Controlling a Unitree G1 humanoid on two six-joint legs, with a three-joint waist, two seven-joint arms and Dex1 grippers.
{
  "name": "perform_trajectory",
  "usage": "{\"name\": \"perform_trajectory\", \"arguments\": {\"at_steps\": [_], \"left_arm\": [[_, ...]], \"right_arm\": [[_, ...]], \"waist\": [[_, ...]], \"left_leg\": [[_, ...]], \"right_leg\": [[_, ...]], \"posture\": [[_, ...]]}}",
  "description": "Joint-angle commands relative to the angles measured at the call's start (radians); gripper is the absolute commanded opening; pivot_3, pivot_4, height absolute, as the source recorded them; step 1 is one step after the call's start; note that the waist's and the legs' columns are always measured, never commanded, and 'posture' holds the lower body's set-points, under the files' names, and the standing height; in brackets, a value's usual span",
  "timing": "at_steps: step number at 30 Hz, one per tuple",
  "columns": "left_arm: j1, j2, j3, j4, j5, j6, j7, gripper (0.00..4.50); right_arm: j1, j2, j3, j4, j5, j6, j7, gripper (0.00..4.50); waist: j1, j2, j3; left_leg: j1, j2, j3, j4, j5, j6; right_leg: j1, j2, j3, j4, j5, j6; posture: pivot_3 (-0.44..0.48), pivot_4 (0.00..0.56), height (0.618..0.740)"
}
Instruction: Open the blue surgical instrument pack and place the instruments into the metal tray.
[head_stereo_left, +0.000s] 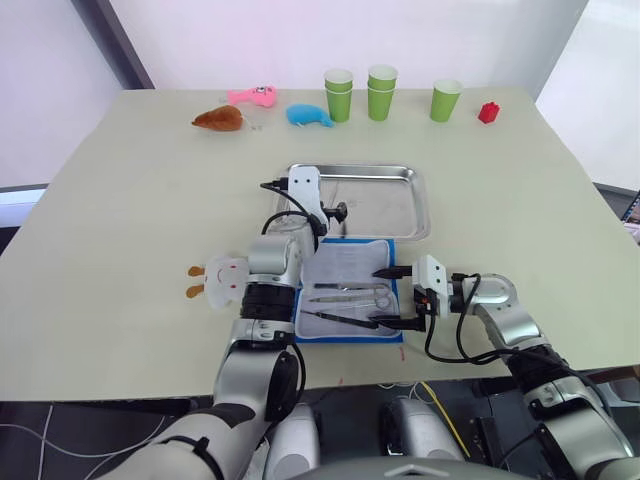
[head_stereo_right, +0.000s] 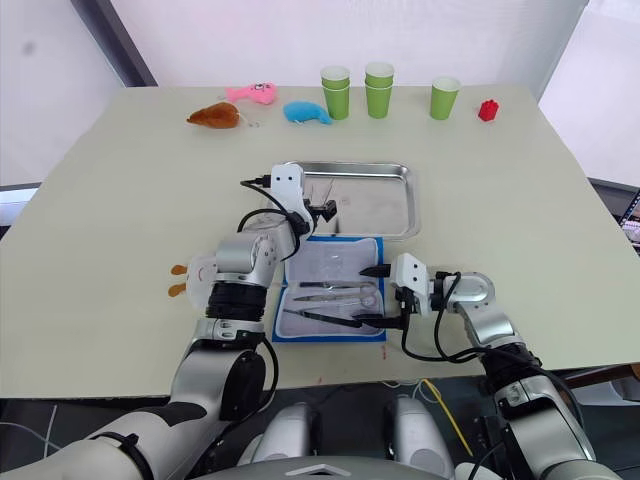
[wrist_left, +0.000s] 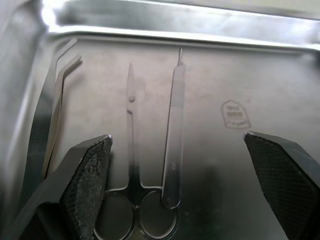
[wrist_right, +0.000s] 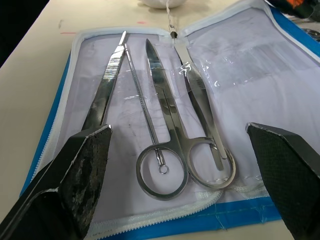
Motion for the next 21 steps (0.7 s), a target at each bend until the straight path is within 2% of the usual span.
{"name": "perform_trajectory", "arguments": {"at_steps": [1,4,7,11,16,21], "left_arm": [[-0.004,0.036,-0.043,-0.093,-0.007,-0.084,-0.088,4.46],[0.011,0.064,-0.057,-0.117,-0.025,-0.128,-0.164,4.46],[0.082,0.135,-0.113,-0.181,-0.077,-0.254,-0.406,4.46],[0.138,0.222,-0.135,-0.21,-0.113,-0.308,-0.578,4.46],[0.184,0.397,-0.119,-0.243,-0.207,-0.355,-0.878,4.46],[0.197,0.544,-0.095,-0.225,-0.275,-0.393,-1.105,4.46]], "right_arm": [[0.054,0.013,0.072,0.057,-0.052,0.031,0.005,4.5],[0.053,0.017,0.072,0.059,-0.053,0.031,0.003,4.5],[0.052,0.021,0.071,0.068,-0.052,0.028,0.001,4.5],[0.048,0.025,0.07,0.08,-0.053,0.024,0.0,4.5],[0.048,0.026,0.067,0.088,-0.05,0.021,0.003,4.5],[0.047,0.024,0.064,0.094,-0.049,0.02,0.005,4.5]], "waist": [[-0.001,0.0,0.0],[-0.003,0.0,0.0],[-0.008,0.0,0.0],[-0.017,0.0,0.0],[-0.021,0.0,0.0],[-0.022,-0.001,0.0]], "left_leg": [[0.0,0.0,0.0,0.0,0.0,0.0],[0.001,0.0,0.0,-0.001,0.0,0.0],[0.002,0.0,0.001,-0.002,0.0,-0.001],[0.002,0.0,0.002,-0.003,0.002,-0.004],[0.002,0.0,0.001,-0.003,0.0,-0.001],[0.002,0.0,0.001,-0.003,0.0,0.0]], "right_leg": [[0.0,0.0,0.0,0.0,0.0,0.0],[0.0,0.0,0.0,0.0,0.0,0.0],[0.0,0.0,0.001,0.0,0.0,0.0],[0.0,0.0,0.002,0.0,0.0,0.0],[0.0,0.0,0.001,0.0,0.0,0.0],[0.0,0.0,0.001,0.0,0.0,0.0]], "posture": [[0.0,0.15,0.74],[0.0,0.15,0.74],[0.0,0.15,0.74],[0.0,0.15,0.74],[0.0,0.15,0.74],[0.0,0.15,0.74]]}}
